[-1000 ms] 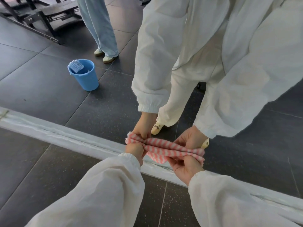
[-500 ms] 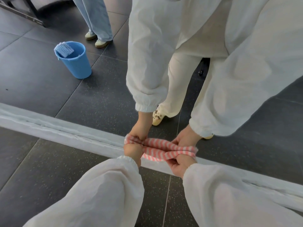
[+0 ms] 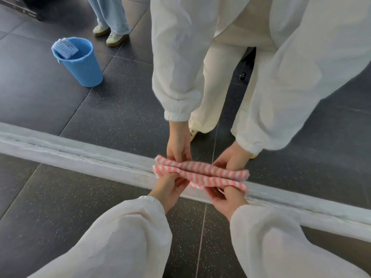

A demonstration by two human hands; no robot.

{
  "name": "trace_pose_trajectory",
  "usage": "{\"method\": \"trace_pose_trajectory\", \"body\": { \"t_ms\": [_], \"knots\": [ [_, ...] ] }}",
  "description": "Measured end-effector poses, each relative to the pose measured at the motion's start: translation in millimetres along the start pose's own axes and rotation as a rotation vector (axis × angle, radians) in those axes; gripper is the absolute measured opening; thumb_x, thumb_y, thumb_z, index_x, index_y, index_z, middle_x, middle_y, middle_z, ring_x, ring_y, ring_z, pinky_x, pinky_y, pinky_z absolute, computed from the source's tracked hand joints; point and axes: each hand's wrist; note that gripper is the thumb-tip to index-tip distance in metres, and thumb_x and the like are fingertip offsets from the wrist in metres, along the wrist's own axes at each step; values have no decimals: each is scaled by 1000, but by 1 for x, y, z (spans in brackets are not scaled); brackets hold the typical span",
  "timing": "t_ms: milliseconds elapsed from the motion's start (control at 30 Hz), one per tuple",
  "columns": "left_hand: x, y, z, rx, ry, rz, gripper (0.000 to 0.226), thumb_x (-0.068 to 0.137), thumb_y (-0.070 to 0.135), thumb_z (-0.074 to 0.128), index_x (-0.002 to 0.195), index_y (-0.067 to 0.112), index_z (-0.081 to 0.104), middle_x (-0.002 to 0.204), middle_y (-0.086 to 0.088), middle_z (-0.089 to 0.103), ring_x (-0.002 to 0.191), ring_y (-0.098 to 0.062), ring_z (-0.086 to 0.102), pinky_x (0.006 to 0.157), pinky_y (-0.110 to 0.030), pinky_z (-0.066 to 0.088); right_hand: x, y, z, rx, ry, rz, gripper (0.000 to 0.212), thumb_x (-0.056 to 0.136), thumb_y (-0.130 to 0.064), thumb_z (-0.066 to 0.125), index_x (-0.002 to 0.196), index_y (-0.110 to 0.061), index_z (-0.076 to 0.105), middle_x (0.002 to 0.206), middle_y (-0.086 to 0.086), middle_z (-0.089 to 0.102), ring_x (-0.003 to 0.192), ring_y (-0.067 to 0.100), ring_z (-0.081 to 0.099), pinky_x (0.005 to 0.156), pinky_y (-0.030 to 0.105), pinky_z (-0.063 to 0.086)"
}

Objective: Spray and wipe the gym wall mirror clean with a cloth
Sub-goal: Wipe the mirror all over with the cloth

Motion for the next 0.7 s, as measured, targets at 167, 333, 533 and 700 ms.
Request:
{"method": "trace_pose_trajectory", "body": {
  "t_ms": [167,333,533,700],
  "knots": [
    [-55,0,32,10,-121,38,13,95,7,49,103,4,59,79,-10,73,74,-19,70,70,-33,59,-83,-53,-2,-43,-146,-122,41,77,3,62,118,1,57,120,24,62,105,36,64,84,47,55],
    [-127,10,87,0,-344,112,18,95,5,46,109,0,57,85,-14,70,77,-22,70,71,-34,60,-166,-111,0,-10,-332,-255,34,88,-8,54,122,-2,56,117,23,64,108,38,62,83,45,55],
    [-120,-7,121,2,-120,31,17,98,0,39,101,2,56,87,-15,64,77,-25,65,70,-40,57,-162,-119,2,10,-141,-286,16,90,-2,57,106,-1,58,94,16,63,78,28,70,69,50,58],
    [-84,-32,127,70,48,-8,23,100,18,42,83,11,55,80,-10,67,71,-19,65,61,-33,55,-123,-118,-15,-85,-16,-253,7,93,-8,57,100,-8,60,92,12,64,90,25,63,70,46,58]
  ]
}}
Point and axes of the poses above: each hand's wrist, its own x-axis towards the middle knuckle, its own z-axis out of the palm, y = z × x
